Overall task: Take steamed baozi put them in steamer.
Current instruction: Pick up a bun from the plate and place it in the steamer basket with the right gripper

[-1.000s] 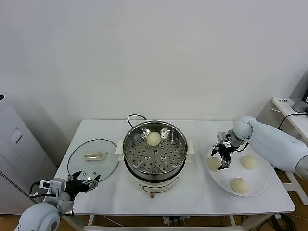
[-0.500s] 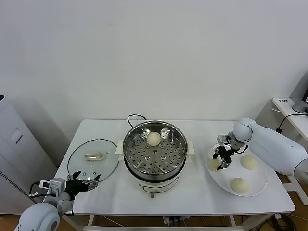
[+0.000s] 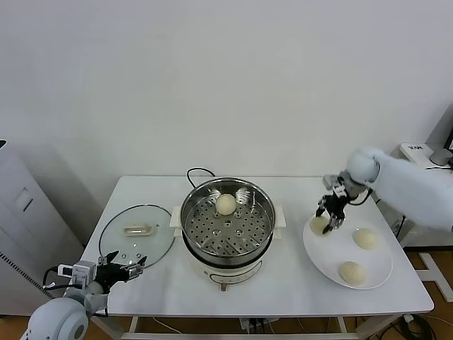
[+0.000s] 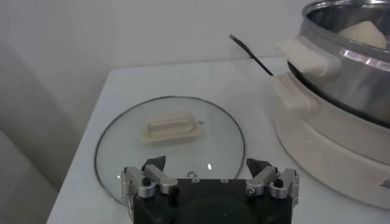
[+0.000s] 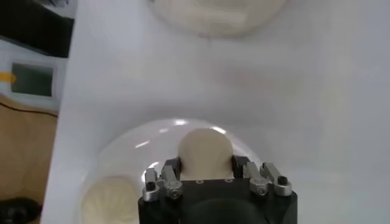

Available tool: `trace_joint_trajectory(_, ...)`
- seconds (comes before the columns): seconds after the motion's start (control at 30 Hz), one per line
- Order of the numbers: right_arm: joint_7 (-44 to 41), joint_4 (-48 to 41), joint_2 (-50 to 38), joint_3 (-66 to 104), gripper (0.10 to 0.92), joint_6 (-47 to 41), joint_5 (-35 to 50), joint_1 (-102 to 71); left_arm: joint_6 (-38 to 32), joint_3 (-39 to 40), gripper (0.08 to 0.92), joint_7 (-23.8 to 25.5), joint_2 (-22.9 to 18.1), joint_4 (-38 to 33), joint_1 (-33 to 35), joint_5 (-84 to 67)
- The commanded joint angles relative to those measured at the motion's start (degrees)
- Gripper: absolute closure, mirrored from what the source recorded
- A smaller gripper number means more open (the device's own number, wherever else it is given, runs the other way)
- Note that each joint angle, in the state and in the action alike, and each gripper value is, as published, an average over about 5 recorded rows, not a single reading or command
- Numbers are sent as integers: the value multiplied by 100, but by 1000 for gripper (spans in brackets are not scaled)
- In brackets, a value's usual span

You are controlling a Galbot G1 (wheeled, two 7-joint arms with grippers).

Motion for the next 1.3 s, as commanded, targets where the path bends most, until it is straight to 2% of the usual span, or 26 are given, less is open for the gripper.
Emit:
trace_joint_trajectory(0.03, -218, 507, 401, -1392, 499, -611, 1703, 2044, -2, -4, 177, 1, 5, -6, 3, 4)
trace_joint_trajectory(0.37, 422, 1047, 1066, -1658, 499, -1301, 3041, 2362, -21, 0, 177, 6, 16, 8, 12, 28)
trace_joint_trajectory(0.67, 1304, 1424, 1827, -1674, 499, -2018, 3665, 2240, -53, 2, 177, 8, 22, 51, 19, 36)
trace_joint_trajectory(0.9, 1795, 1200, 2457, -1625, 499, -2343, 3781, 1908, -41, 22, 177, 2, -9, 63, -24, 60)
trace_joint_trajectory(1.3, 2430, 1010, 2993, -1518, 499, -2765, 3790, 1132, -62, -10, 177, 6, -22, 87, 7, 59)
